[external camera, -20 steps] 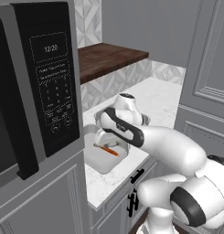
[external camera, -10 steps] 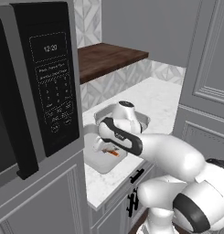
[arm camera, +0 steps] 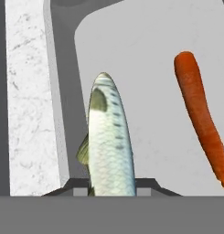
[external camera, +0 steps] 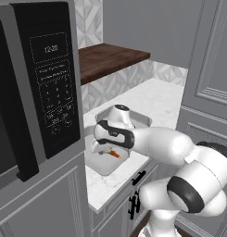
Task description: Place one carrot and one fish in each tupperware on the nearby counter, to pack two identical lunches.
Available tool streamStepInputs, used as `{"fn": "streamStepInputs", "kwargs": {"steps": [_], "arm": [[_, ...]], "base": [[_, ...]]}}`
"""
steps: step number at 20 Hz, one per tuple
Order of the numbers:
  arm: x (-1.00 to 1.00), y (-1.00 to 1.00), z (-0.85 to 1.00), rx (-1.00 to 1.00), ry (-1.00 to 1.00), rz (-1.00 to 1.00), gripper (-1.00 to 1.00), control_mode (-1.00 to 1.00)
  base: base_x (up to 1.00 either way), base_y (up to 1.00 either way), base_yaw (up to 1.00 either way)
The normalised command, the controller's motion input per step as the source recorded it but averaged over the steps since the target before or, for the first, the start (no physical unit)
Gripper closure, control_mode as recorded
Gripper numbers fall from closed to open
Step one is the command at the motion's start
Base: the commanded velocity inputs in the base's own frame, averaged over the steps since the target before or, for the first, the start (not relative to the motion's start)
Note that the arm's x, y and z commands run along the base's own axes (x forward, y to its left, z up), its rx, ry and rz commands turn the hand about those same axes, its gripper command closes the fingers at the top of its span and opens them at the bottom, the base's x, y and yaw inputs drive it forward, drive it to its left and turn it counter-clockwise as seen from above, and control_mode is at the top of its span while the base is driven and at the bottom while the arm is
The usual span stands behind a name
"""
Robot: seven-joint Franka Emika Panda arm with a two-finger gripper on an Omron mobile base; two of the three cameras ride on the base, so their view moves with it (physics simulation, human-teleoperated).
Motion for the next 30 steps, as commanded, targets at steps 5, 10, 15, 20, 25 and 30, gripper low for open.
{"fn": "streamStepInputs", "kwargs": {"steps": [5, 10, 15, 20, 25, 30], "arm": [[0.38, 0.0, -0.26, 0.0, 0.0, 0.0, 1.0, -1.0], [0.34, 0.0, -0.32, 0.0, 0.0, 0.0, 1.0, -1.0], [0.07, 0.2, -0.04, 0.0, -0.03, 0.0, -1.0, -1.0], [0.25, 0.19, -0.16, 0.0, -0.07, 0.0, -1.0, -1.0], [0.33, 0.0, 0.0, 0.0, -0.19, 0.0, -1.0, -1.0], [-0.61, -0.23, 0.84, 0.0, -0.05, -0.06, -1.0, -1.0]], "base": [[0.0, 0.0, 0.0], [0.0, 0.0, 0.0], [0.0, 0.0, 0.0], [0.0, 0.0, 0.0], [0.0, 0.0, 0.0], [0.0, 0.0, 0.0]]}}
